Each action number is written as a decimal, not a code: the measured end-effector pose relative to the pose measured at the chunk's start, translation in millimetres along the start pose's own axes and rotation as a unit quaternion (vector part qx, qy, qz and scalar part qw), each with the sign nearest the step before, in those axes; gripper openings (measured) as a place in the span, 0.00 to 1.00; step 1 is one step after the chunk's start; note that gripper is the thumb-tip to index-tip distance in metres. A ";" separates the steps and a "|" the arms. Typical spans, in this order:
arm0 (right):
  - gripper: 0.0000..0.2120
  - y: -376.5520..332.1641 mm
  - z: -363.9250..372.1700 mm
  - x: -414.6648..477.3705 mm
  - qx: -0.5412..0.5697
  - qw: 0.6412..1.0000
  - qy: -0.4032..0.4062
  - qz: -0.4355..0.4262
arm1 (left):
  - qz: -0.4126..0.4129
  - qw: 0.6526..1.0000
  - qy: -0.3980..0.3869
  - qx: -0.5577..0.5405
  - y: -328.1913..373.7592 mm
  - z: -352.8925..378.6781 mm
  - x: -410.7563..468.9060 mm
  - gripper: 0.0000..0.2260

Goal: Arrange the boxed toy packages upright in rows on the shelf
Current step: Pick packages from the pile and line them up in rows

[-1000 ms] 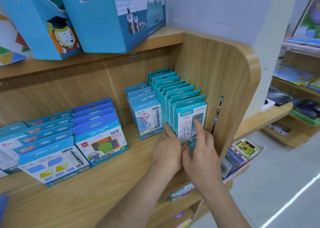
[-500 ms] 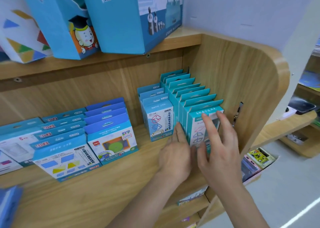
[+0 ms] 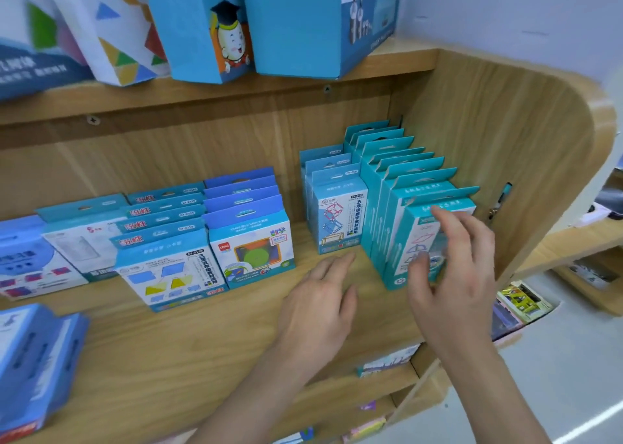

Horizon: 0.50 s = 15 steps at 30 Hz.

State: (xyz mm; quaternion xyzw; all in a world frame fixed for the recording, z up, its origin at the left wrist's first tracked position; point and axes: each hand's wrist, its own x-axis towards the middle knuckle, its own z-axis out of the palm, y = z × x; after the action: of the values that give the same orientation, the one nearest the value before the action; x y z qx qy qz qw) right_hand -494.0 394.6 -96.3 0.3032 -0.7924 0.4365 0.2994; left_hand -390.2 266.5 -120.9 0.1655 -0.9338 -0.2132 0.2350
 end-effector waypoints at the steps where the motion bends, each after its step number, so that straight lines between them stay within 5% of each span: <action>1: 0.24 1.4 0.1 0.9 0.006 0.999 0.010 0.031 | 0.006 1.000 0.001 -0.009 -2.5 -1.9 -3.4 0.21; 4: 0.27 7.6 -2.7 2.8 0.007 0.996 0.017 0.093 | 0.023 0.999 -0.013 -0.046 -0.5 0.2 -2.7 0.20; 11: 0.27 15.1 -18.5 -5.9 -0.001 0.997 -0.018 0.076 | -0.020 0.987 -0.030 -0.157 39.2 25.0 40.9 0.26; 15: 0.28 24.5 -32.1 -15.7 -0.001 0.997 -0.035 0.071 | -0.037 0.981 -0.042 -0.187 42.5 41.4 50.5 0.16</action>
State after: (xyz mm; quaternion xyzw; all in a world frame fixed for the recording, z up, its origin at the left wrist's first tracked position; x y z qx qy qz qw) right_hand -495.3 436.7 -106.3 0.2609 -0.8225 0.4447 0.2403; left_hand -462.3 295.4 -115.1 0.1438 -0.8799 -0.3989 0.2144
